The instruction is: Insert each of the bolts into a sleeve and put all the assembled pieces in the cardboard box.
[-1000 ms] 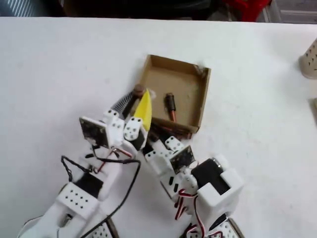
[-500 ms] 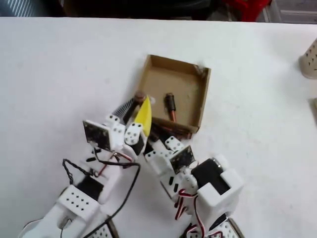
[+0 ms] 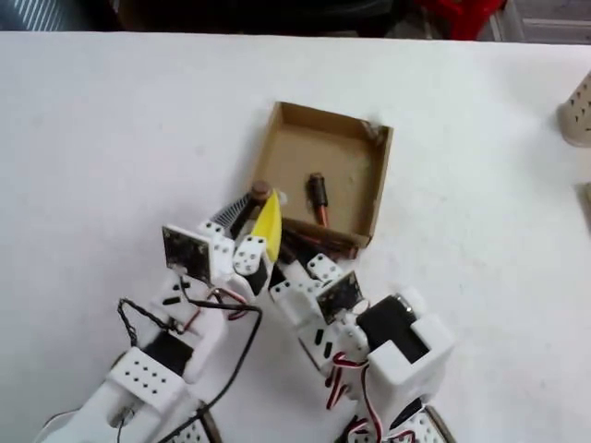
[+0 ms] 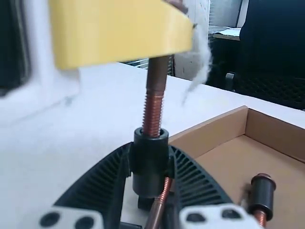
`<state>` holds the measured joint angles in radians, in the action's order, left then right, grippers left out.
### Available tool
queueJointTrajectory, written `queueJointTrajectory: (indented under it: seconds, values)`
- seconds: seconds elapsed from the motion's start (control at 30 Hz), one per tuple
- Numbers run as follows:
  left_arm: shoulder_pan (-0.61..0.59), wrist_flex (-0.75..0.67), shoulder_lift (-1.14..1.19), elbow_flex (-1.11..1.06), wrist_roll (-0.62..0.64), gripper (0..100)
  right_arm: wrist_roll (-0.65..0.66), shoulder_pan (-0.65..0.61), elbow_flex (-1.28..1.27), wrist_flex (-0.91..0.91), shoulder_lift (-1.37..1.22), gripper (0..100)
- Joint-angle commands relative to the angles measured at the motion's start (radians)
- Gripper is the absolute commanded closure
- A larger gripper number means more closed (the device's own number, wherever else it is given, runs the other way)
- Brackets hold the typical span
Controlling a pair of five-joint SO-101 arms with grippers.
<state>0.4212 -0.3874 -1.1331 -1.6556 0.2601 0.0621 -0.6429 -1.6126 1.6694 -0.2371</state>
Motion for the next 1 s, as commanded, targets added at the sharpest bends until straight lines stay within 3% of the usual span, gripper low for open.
queueJointTrajectory:
  seconds: [0.0,0.2,0.5,0.8,0.97]
  values:
    - [-0.001,-0.002,-0.024,0.011,0.008,98,-0.008,0.012,0.015,0.002,0.002,98.1]
    - [0.013,0.002,-0.025,-0.032,0.008,98,-0.008,0.018,0.015,0.004,0.002,98.1]
    - [0.041,0.222,-0.03,-0.032,0.003,98,-0.008,0.039,0.015,0.005,0.01,98.1]
    - [0.035,0.29,-0.03,-0.032,0.002,97,-0.008,0.039,0.015,0.005,0.01,98.1]
    - [0.033,0.302,-0.025,-0.032,0.002,79,-0.008,0.039,0.015,0.005,0.01,98.1]
